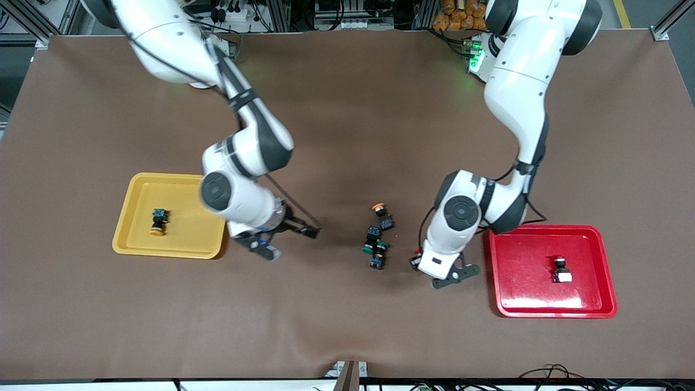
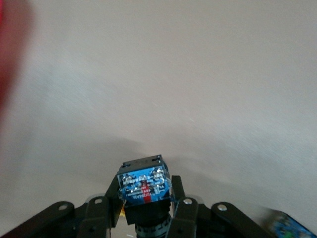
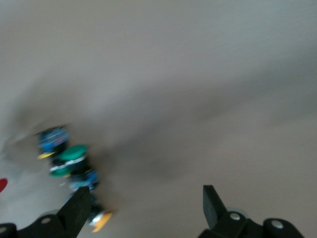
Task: Place red and yellow buttons in trays
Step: 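Carry the red button to the red tray while the right gripper reaches the pile, then place the red button in the red tray while the right gripper grasps a yellow button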
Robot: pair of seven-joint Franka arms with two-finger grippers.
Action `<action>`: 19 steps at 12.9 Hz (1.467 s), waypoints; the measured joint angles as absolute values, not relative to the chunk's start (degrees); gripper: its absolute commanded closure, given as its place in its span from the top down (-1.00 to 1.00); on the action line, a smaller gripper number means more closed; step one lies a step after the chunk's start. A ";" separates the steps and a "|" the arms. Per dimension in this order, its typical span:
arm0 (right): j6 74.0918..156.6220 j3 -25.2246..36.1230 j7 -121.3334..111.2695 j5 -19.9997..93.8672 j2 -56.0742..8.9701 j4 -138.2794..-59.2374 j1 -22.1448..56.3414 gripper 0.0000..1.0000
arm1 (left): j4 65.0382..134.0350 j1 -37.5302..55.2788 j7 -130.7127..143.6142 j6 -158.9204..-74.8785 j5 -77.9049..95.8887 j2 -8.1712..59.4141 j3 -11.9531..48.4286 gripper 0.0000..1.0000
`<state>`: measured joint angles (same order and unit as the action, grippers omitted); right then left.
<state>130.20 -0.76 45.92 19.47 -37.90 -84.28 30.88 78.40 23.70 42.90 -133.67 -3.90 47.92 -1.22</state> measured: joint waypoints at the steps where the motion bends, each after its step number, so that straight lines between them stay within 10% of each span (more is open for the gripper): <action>1: 132.32 -0.67 46.06 18.76 -38.47 -84.20 32.92 1.00 | 78.39 22.08 40.07 -132.37 -3.92 47.15 -1.24 -1.00; 17: 146.49 4.16 49.34 -2.20 -56.58 -69.94 50.71 0.99 | 80.19 2.02 -7.47 -126.20 -3.95 46.63 -1.08 -1.00; 19: 146.50 5.13 50.31 -2.22 -57.63 -69.90 52.06 0.54 | 80.20 1.93 -8.14 -126.20 -4.19 47.19 -1.07 -1.00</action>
<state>146.50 5.13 50.31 -2.22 -57.63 -69.90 52.06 80.20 1.93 -8.14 -126.20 -4.19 47.19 -1.07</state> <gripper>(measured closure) 0.004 0.573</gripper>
